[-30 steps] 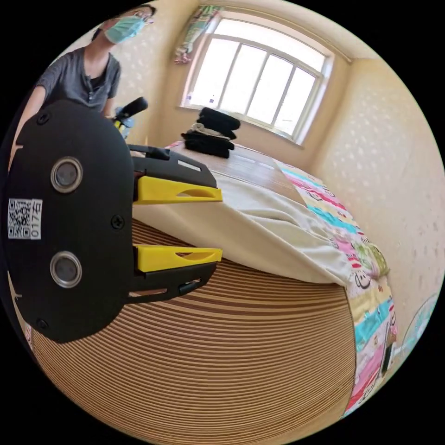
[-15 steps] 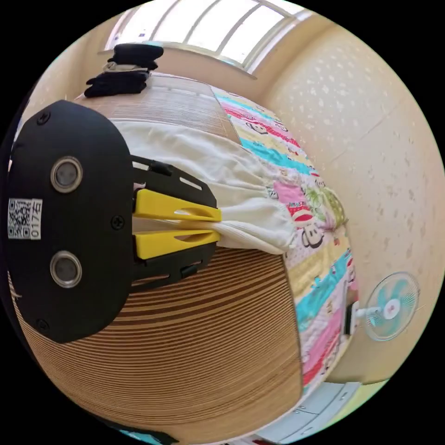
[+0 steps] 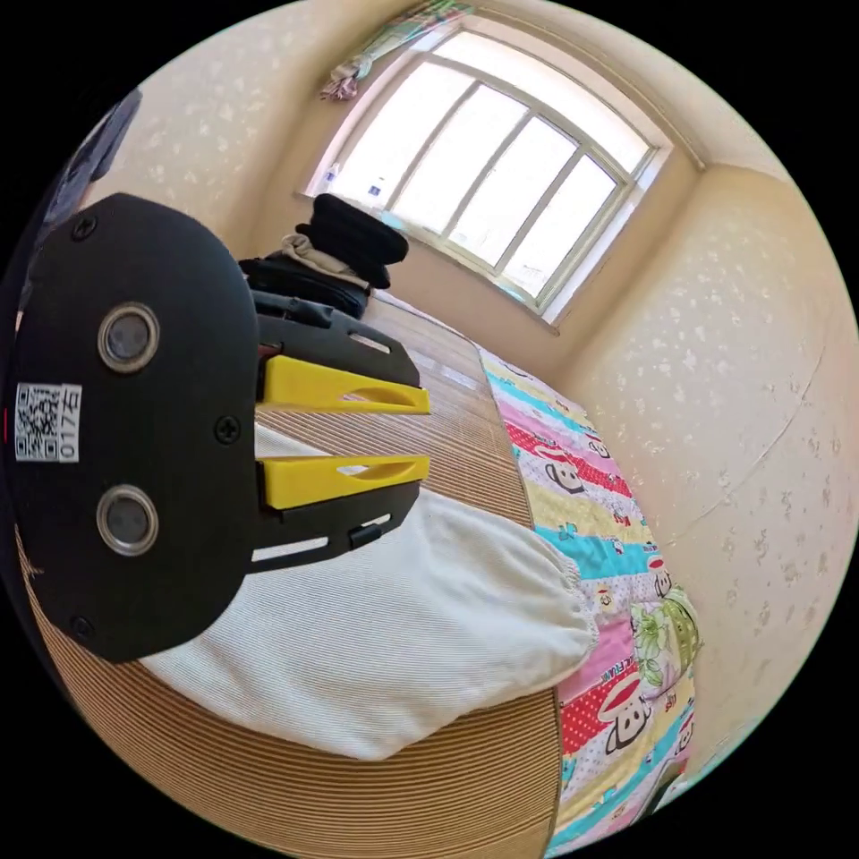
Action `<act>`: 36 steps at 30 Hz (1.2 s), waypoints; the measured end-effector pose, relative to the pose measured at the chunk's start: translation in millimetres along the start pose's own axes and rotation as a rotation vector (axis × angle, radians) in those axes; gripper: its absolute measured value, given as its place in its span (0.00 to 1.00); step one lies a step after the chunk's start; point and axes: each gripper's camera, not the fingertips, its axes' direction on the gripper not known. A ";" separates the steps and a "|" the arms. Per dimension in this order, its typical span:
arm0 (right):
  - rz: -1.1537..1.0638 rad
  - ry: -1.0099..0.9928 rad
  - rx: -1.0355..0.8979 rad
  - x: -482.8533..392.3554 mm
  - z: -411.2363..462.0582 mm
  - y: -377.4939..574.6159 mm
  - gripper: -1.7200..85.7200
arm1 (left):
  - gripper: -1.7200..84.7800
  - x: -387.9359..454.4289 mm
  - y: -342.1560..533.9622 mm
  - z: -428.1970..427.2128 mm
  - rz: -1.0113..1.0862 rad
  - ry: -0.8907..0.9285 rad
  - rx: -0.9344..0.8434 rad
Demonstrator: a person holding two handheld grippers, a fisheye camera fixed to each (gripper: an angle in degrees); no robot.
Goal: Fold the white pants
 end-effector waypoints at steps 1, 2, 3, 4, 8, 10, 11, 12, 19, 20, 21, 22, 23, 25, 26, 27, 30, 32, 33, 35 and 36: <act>-0.022 0.009 -0.015 -3.3 -8.2 18.3 0.11 | 0.07 -1.9 0.6 0.7 0.004 0.022 -0.001; -0.044 0.052 -0.060 -8.0 -25.1 58.0 0.12 | 0.07 -1.8 1.0 0.8 0.008 0.026 -0.001; -0.047 0.103 -0.101 -9.9 -43.8 102.0 0.13 | 0.07 0.1 1.6 1.1 0.017 0.022 -0.001; -0.041 0.129 -0.120 -10.0 -53.6 125.0 0.13 | 0.07 3.9 1.7 1.5 0.035 0.005 -0.002; 0.112 0.271 -0.199 -5.4 -120.6 281.2 0.15 | 0.07 14.8 -0.9 1.9 0.076 -0.030 -0.014; 0.185 0.275 -0.219 -8.6 -138.8 337.9 0.15 | 0.07 19.5 -4.2 5.5 0.099 -0.054 -0.031; 0.207 0.280 -0.222 -14.2 -146.8 367.9 0.15 | 0.07 20.2 -5.2 7.3 0.101 -0.061 -0.040; 0.204 0.266 -0.181 -23.1 -156.0 391.3 0.14 | 0.07 21.4 -7.6 10.8 0.104 -0.071 -0.057; 0.164 0.157 -0.266 -35.0 -140.5 417.7 0.07 | 0.07 41.5 -21.6 30.7 0.189 -0.172 -0.144; 0.147 0.171 -0.294 -34.9 -141.1 413.5 0.05 | 0.07 43.4 -22.9 31.4 0.196 -0.179 -0.151; 0.125 0.083 -0.316 -35.8 -145.8 407.9 0.04 | 0.07 46.8 -25.4 31.5 0.206 -0.183 -0.164; 0.102 0.007 -0.311 -38.2 -150.8 405.5 0.04 | 0.07 50.1 -27.7 28.7 0.219 -0.168 -0.180; 0.045 -0.135 -0.272 -46.3 -165.8 402.6 0.04 | 0.06 52.2 -28.5 25.0 0.231 -0.150 -0.181; -0.010 -0.196 -0.229 -57.7 -188.0 403.5 0.03 | 0.06 59.7 -26.3 -6.7 0.306 -0.001 -0.099; -0.020 -0.133 -0.234 -60.6 -195.7 406.9 0.03 | 0.06 59.8 -25.2 -14.3 0.312 0.034 -0.077; -0.014 -0.031 -0.251 -58.0 -197.2 412.3 0.03 | 0.06 57.8 -23.3 -23.7 0.305 0.075 -0.054; 0.106 0.124 -0.310 -30.5 -186.4 420.7 0.05 | 0.06 43.0 -19.2 -11.3 0.212 -0.016 -0.105; 0.139 0.102 -0.297 -21.6 -184.7 416.5 0.08 | 0.07 31.0 -18.9 11.1 0.134 -0.090 -0.201; 0.160 0.090 -0.271 -18.9 -187.0 409.9 0.11 | 0.08 26.7 -18.3 20.8 0.101 -0.111 -0.244; 0.164 0.089 -0.225 -18.6 -193.2 395.9 0.13 | 0.10 27.6 -17.5 19.9 0.073 -0.146 -0.234; 0.160 0.104 -0.206 -18.4 -195.9 385.4 0.14 | 0.11 32.2 -17.7 11.4 0.073 -0.154 -0.184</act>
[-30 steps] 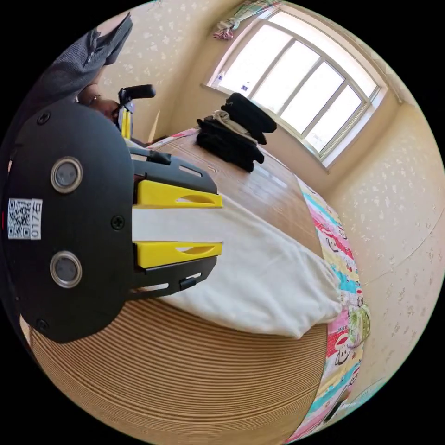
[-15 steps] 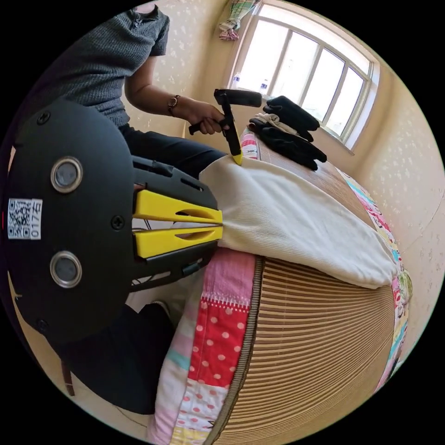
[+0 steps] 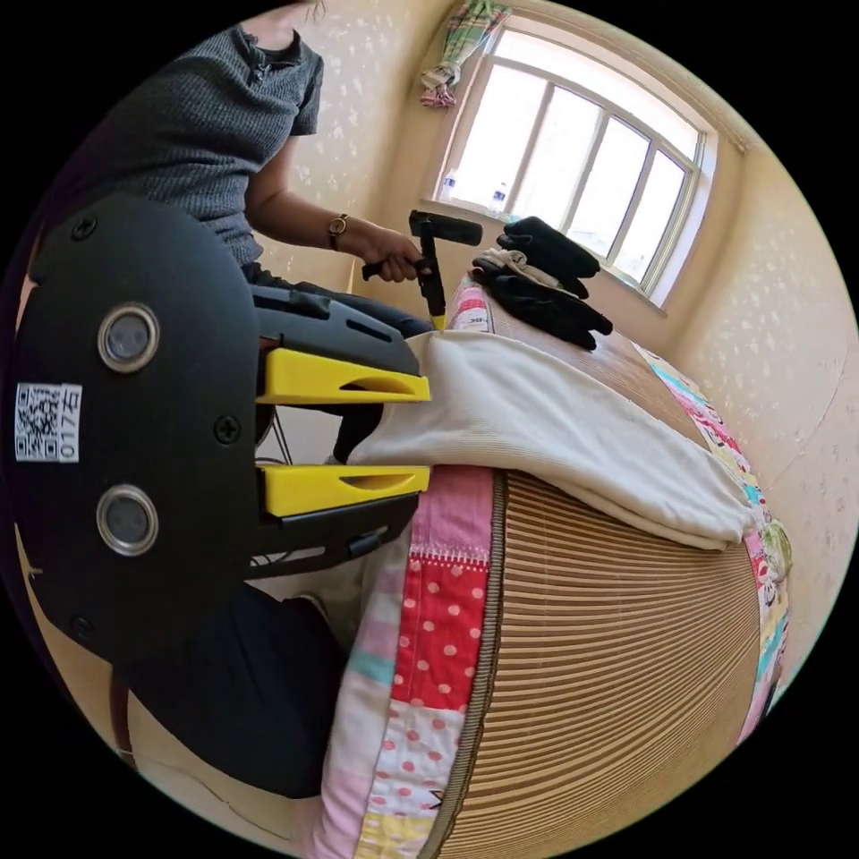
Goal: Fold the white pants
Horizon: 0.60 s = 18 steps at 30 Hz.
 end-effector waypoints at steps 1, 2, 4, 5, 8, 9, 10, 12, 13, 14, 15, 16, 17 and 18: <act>0.001 0.009 0.004 0.3 -1.2 -5.5 0.14 | 0.12 3.8 -0.3 -11.3 0.007 0.013 0.060; 0.000 0.019 -0.007 2.7 0.3 -18.0 0.15 | 0.13 5.3 -1.5 -16.5 0.013 0.026 0.087; 0.009 0.011 -0.063 11.2 12.3 -37.9 0.16 | 0.15 7.3 -13.7 -25.6 0.037 0.058 0.151; 0.017 -0.016 -0.098 16.5 22.4 -49.1 0.15 | 0.15 6.9 -18.7 -23.4 0.042 0.061 0.149; 0.003 -0.064 -0.146 19.6 41.1 -65.6 0.11 | 0.16 3.7 -45.2 5.7 0.031 0.057 0.064; 0.007 -0.041 -0.155 22.4 41.8 -67.5 0.08 | 0.15 5.5 -48.9 13.6 0.022 0.034 0.060; 0.010 -0.059 -0.153 25.0 39.5 -67.8 0.08 | 0.13 11.2 -48.0 16.1 0.037 -0.006 0.070; 0.077 -0.125 -0.120 41.7 15.8 -61.3 0.07 | 0.09 23.9 -43.5 20.5 0.114 0.068 0.039; 0.078 -0.144 -0.106 44.3 7.4 -57.7 0.07 | 0.08 29.8 -36.5 20.0 0.108 0.098 0.041; 0.064 -0.164 -0.086 47.2 -9.2 -48.7 0.06 | 0.08 34.7 -32.2 19.7 0.119 0.111 0.044; 0.037 -0.164 -0.095 48.5 -21.1 -39.6 0.06 | 0.07 46.3 -23.5 22.5 0.150 0.124 0.030; 0.026 -0.156 -0.112 49.5 -24.5 -35.3 0.06 | 0.07 57.7 -14.7 28.7 0.171 0.131 -0.002; 0.018 -0.138 -0.162 53.8 -27.0 -28.1 0.06 | 0.07 62.9 -10.4 32.7 0.180 0.131 -0.022; 0.019 -0.134 -0.204 60.3 -27.6 -22.4 0.07 | 0.08 71.1 -2.8 41.5 0.197 0.123 -0.064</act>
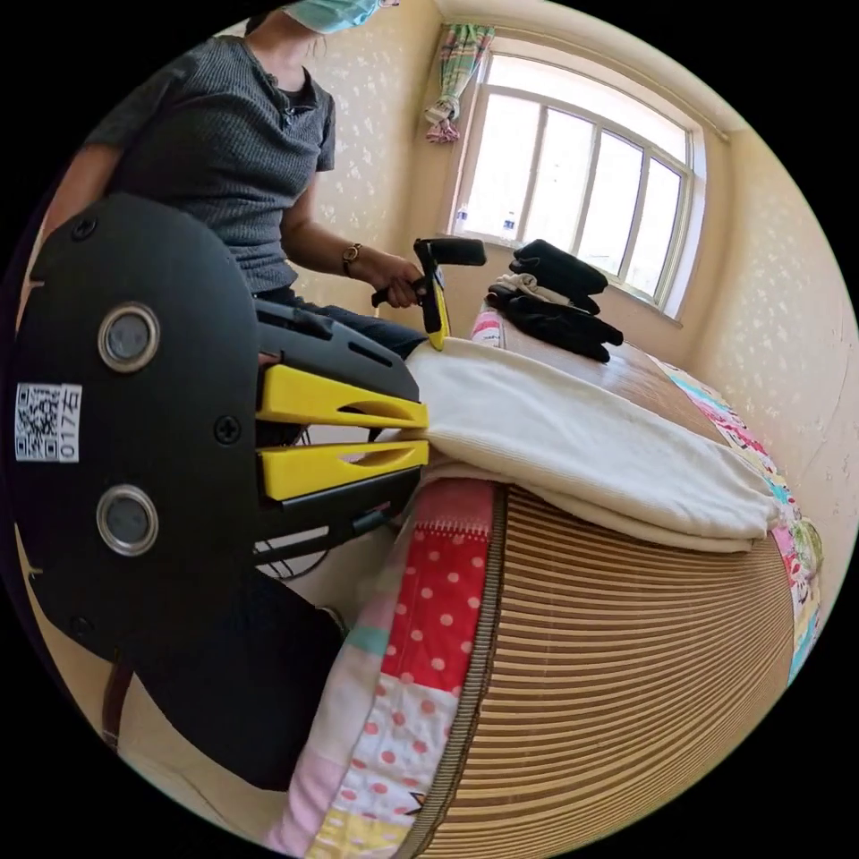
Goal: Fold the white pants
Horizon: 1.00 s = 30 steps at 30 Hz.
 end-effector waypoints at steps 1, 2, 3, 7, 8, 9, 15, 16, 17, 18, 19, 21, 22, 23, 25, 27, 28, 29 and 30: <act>0.005 -0.004 -0.014 3.7 -0.7 1.9 0.07 | 0.08 4.0 4.1 9.9 0.000 -0.014 -0.049; 0.028 -0.011 -0.023 11.5 -5.2 4.1 0.07 | 0.08 4.1 5.6 13.6 -0.009 -0.023 -0.067; 0.055 -0.015 -0.001 18.4 -15.1 4.2 0.08 | 0.09 2.2 7.8 14.9 -0.034 -0.040 -0.068; 0.074 -0.060 0.130 34.3 -57.4 -13.9 0.13 | 0.13 -16.8 -3.7 -27.8 -0.089 0.038 0.173; 0.077 -0.078 0.159 40.6 -67.7 -26.1 0.15 | 0.13 -20.8 -8.1 -33.3 -0.100 0.047 0.199; 0.078 -0.099 0.175 47.0 -75.2 -40.9 0.16 | 0.17 -29.5 -20.0 -41.2 -0.124 0.052 0.234; 0.126 -0.198 0.187 79.0 -83.6 -116.1 0.18 | 0.23 -59.7 -87.0 -32.0 -0.169 0.066 0.238; 0.134 -0.196 0.179 80.5 -82.6 -122.3 0.18 | 0.22 -63.5 -96.9 -25.6 -0.178 0.070 0.223; 0.141 -0.195 0.152 81.4 -78.8 -134.1 0.18 | 0.21 -64.5 -100.3 -23.4 -0.180 0.071 0.221; 0.139 -0.203 0.121 80.4 -72.9 -144.3 0.19 | 0.20 -66.1 -106.1 -18.5 -0.192 0.079 0.208; 0.134 -0.210 0.113 79.1 -70.0 -148.5 0.18 | 0.19 -66.9 -109.6 -13.2 -0.206 0.097 0.187; 0.130 -0.237 0.063 75.3 -55.0 -160.2 0.16 | 0.16 -67.9 -113.1 1.6 -0.205 0.189 0.119; 0.138 -0.245 0.050 75.5 -51.4 -161.6 0.15 | 0.15 -69.7 -112.9 15.4 -0.219 0.250 0.062; 0.164 -0.264 0.035 76.8 -46.7 -161.6 0.12 | 0.13 -70.9 -110.1 18.0 -0.234 0.256 0.064; 0.152 -0.341 0.073 74.9 -53.8 -153.6 0.09 | 0.09 -73.2 -93.0 13.7 -0.258 0.226 0.103; 0.085 -0.436 0.128 59.5 -77.8 -135.5 0.06 | 0.08 -71.9 -74.3 -0.1 -0.233 0.316 0.181; 0.058 -0.442 0.137 52.1 -84.7 -130.4 0.06 | 0.08 -68.0 -61.0 -10.9 -0.197 0.396 0.230; -0.002 -0.440 0.153 33.7 -99.6 -119.3 0.05 | 0.08 -64.5 -54.6 -16.7 -0.171 0.428 0.249; -0.060 -0.434 0.170 13.2 -114.7 -108.3 0.05 | 0.08 -54.0 -42.6 -29.4 -0.111 0.462 0.274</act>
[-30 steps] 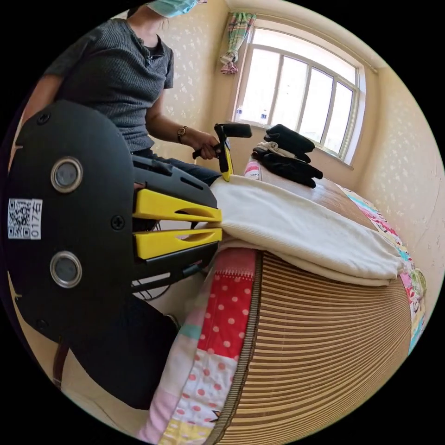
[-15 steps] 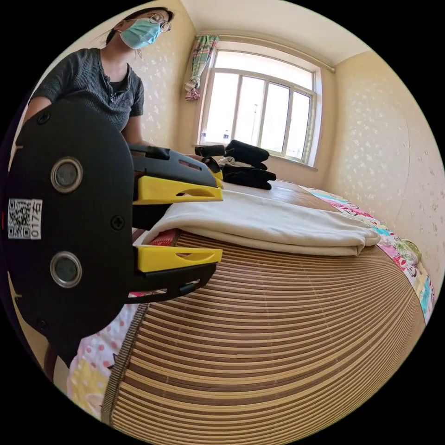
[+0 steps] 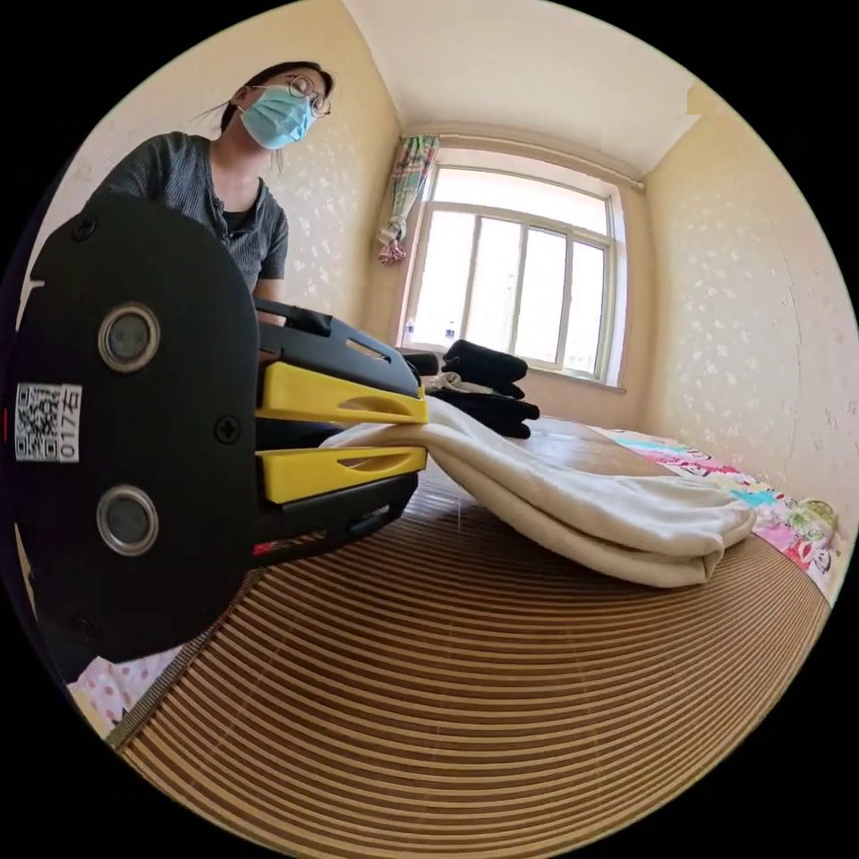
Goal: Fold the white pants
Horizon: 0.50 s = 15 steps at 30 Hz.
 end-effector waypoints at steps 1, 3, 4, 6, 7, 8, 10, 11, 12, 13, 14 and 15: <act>-0.030 -0.003 0.006 -13.6 -3.6 4.0 0.04 | 0.08 19.8 10.9 -10.7 0.072 0.017 0.011; -0.153 -0.036 0.055 -71.1 -21.9 19.4 0.04 | 0.07 53.5 27.9 -28.4 0.175 0.039 0.046; -0.187 -0.048 0.070 -86.0 -27.3 22.8 0.04 | 0.07 76.4 38.5 -40.8 0.240 0.063 0.077; -0.326 -0.103 0.111 -148.9 -47.2 33.1 0.03 | 0.07 113.3 53.9 -60.7 0.342 0.121 0.136; -0.361 -0.111 0.117 -165.8 -51.6 35.1 0.03 | 0.07 140.7 63.1 -72.7 0.418 0.163 0.171; -0.432 -0.115 0.130 -201.4 -60.4 38.9 0.03 | 0.07 155.6 67.6 -78.3 0.458 0.178 0.187; -0.534 -0.103 0.142 -257.3 -73.0 44.5 0.03 | 0.07 219.8 85.6 -100.3 0.621 0.192 0.246; -0.598 -0.094 0.146 -293.9 -80.5 48.7 0.03 | 0.07 236.3 90.4 -105.9 0.659 0.189 0.261; -0.664 -0.086 0.151 -330.5 -87.3 54.1 0.03 | 0.07 268.5 100.5 -117.0 0.730 0.187 0.292; -0.698 -0.084 0.154 -348.5 -90.5 57.3 0.03 | 0.07 298.4 111.3 -127.7 0.797 0.192 0.328; -0.770 -0.083 0.159 -384.8 -96.2 65.0 0.03 | 0.07 313.0 117.2 -133.2 0.829 0.199 0.349; -0.841 -0.089 0.165 -418.4 -101.4 73.5 0.03 | 0.07 340.7 129.1 -144.0 0.892 0.223 0.391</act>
